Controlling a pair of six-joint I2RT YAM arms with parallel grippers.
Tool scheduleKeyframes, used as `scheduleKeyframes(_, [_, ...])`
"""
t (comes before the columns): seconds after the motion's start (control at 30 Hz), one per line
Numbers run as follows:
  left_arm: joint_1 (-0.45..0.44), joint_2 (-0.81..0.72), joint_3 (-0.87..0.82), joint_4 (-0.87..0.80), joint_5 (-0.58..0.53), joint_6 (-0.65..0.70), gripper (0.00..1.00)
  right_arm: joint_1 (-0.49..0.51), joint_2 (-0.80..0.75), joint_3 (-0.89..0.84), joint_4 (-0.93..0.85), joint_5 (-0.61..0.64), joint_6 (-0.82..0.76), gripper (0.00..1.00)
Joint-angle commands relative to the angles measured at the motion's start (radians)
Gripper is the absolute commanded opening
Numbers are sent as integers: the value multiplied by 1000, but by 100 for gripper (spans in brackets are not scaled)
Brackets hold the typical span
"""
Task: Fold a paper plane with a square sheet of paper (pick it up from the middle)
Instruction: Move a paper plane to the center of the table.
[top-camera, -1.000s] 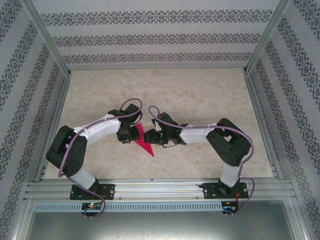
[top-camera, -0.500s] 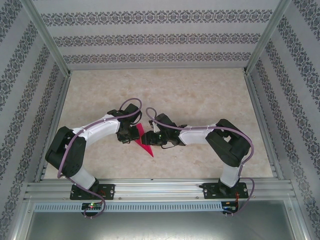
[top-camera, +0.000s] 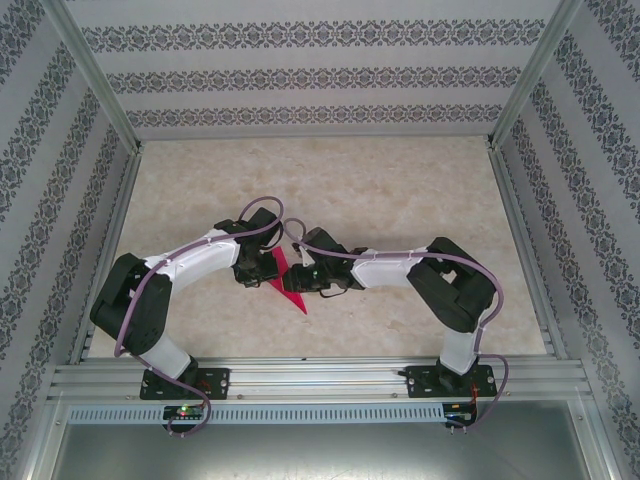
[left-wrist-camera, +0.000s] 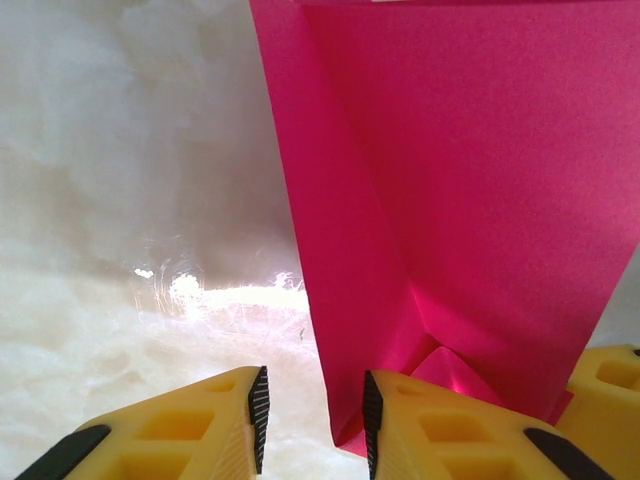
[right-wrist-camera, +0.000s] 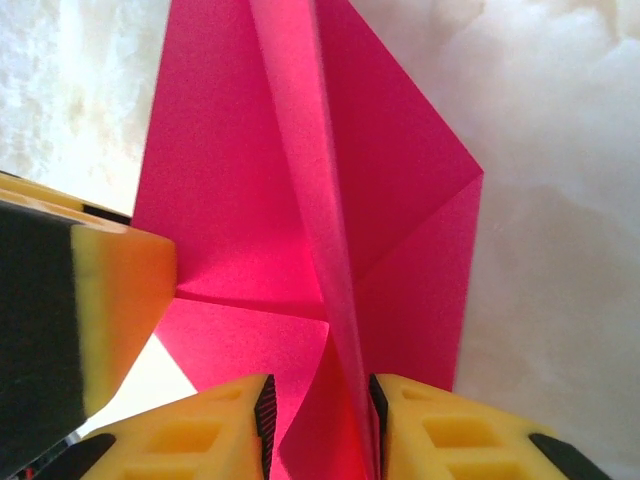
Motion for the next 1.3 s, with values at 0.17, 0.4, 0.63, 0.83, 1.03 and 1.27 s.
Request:
scheduleKeyframes(0.17, [11,-41,-16,3,-27,-8,34,24,35,59,-87,58,-62,26])
scheduleKeyframes(0.4, [11,-61,-15,7,-24,-8,33,35,29,77,-122,92,-70,15])
scheduleKeyframes(0.63, [11,-188,-5,5,-48,-8,34,38,-95,82,-243,281,-76,1])
scheduleKeyframes(0.83, [11,-245,29,-44,-122,4,35,39,-165,172,-509,589,-55,2])
scheduleKeyframes(1.03, [12,-246,6,-25,-111,-4,34,4,-96,258,-631,665,-3,2])
scheduleKeyframes(1.27, [12,-263,-3,-34,-121,-4,35,-21,-2,304,-621,610,-1,5])
